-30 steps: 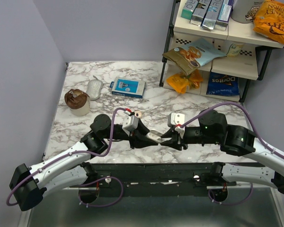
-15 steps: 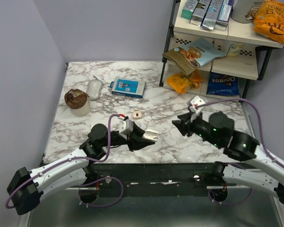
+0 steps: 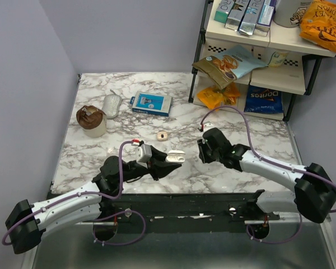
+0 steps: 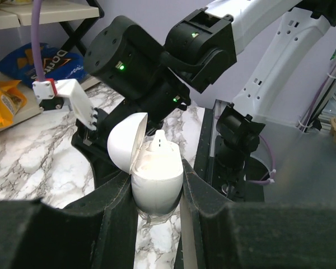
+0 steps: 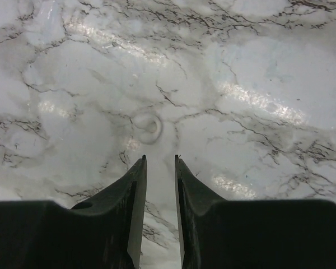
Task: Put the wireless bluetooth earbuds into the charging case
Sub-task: Pick up the earbud from the center of the board.
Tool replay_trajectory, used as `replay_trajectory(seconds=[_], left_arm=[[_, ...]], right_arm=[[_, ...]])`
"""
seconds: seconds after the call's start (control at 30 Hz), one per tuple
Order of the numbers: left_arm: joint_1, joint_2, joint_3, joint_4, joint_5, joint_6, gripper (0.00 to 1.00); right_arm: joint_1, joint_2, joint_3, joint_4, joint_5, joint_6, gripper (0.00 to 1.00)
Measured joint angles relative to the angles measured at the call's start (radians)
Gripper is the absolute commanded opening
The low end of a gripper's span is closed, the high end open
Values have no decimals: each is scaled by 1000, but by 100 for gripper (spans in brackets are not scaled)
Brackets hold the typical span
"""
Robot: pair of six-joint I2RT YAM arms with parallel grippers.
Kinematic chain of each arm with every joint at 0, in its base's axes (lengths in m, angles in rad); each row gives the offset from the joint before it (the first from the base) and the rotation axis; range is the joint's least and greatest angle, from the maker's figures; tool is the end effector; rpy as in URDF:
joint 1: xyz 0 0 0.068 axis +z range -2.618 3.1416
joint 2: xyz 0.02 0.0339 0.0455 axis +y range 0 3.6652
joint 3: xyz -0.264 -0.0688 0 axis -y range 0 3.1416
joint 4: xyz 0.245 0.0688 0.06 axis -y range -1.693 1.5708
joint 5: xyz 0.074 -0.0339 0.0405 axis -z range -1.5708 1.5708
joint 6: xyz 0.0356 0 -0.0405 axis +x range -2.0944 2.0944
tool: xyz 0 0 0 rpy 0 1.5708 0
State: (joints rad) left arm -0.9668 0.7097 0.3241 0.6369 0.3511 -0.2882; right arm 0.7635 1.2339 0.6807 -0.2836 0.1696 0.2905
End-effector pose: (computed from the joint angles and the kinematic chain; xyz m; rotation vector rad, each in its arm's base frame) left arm 0.0884 -0.1497 0.2757 0.7779 1.2295 -1.2772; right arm 0.1817 0.1656 0.2040 -0.4882 2.3619 0.2889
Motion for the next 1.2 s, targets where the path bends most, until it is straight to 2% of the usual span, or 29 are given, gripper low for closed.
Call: replay_trajectory(seconds=[0.43,1.2], left_arm=[[-15,-3,-43,29,-53,-4,0],[-17,-19,-44,27,-68,-4,0]], right_arm=[[-9,200,39,100,-10,8,41],[-32,259,42,113,-10,8,41]])
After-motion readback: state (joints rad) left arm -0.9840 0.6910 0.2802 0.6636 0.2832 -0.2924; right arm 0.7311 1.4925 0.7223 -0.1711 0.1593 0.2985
